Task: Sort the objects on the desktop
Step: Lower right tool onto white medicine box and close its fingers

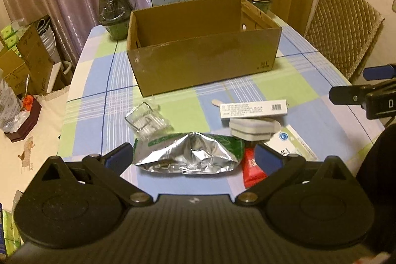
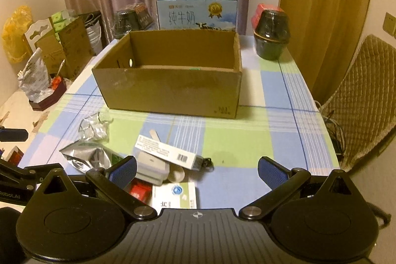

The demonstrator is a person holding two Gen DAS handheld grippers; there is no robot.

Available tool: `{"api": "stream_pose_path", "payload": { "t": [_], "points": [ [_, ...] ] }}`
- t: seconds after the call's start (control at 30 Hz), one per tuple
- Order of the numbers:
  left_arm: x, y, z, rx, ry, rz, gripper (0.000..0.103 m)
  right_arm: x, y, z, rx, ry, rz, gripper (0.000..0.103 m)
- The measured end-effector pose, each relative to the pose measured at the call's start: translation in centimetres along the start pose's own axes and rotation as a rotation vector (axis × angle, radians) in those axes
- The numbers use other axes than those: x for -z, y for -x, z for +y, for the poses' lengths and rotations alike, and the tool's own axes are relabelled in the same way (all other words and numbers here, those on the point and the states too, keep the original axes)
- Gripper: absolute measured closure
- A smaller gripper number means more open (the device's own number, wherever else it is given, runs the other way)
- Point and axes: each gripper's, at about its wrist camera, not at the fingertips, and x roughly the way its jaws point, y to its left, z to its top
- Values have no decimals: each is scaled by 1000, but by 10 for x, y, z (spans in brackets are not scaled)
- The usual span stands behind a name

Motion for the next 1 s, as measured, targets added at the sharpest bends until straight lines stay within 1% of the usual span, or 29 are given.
{"api": "stream_pose_path", "payload": {
  "t": [0.2,0.37,0.5,0.63,0.77,1.0],
  "points": [
    [7,-3,-5,2,-17,15,1,10,0,-7,6,-24,11,2],
    [15,-9,-10,8,-39,38,1,24,0,-16,13,-59,21,2],
    [22,-15,-13,17,-49,58,1,37,-5,-20,-5,-77,51,2],
    [28,-23,-17,33,-59,81,1,51,-10,-16,-32,-54,74,2],
    [32,-31,-21,44,-72,98,1,63,-20,-7,-39,-11,95,2],
    [38,-42,-20,54,-66,126,1,79,-42,-1,-74,-4,140,2]
  ]
}}
